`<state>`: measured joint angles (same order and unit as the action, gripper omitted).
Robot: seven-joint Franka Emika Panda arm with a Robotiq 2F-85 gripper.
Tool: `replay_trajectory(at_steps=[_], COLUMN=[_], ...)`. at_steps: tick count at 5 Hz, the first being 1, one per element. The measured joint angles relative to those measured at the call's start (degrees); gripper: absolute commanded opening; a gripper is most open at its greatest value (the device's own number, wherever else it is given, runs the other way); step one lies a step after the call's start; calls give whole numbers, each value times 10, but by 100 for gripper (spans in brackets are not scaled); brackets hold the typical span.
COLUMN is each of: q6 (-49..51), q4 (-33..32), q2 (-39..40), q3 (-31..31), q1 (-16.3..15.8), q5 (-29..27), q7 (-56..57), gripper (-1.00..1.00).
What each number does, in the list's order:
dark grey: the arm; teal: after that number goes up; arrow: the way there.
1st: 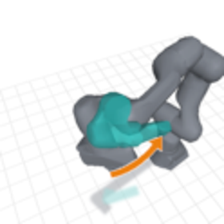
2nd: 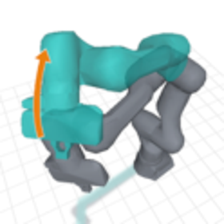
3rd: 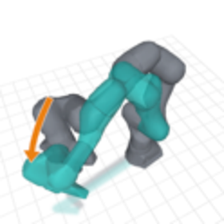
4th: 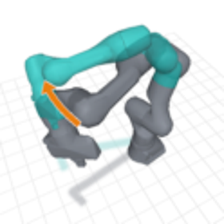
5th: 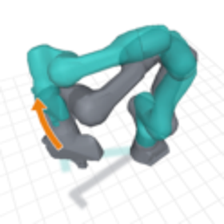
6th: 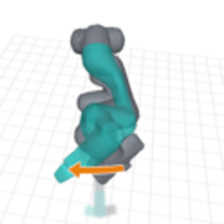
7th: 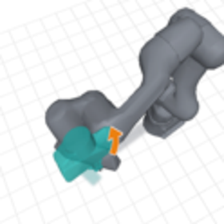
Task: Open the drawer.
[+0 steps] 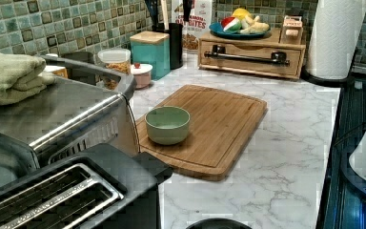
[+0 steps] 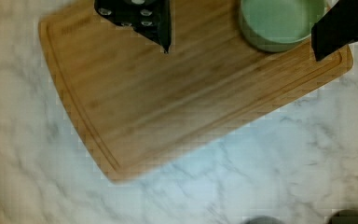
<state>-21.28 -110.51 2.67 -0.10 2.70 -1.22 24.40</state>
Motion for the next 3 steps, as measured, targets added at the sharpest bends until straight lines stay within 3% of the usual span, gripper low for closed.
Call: replay_trajectory(at_steps=[2, 3], q6=[-28, -90], q4=[-84, -121], q2=[-14, -12], q3=[40, 57], q1=[13, 45], q5=[10, 23], q7=[222, 281], gripper=[100, 100])
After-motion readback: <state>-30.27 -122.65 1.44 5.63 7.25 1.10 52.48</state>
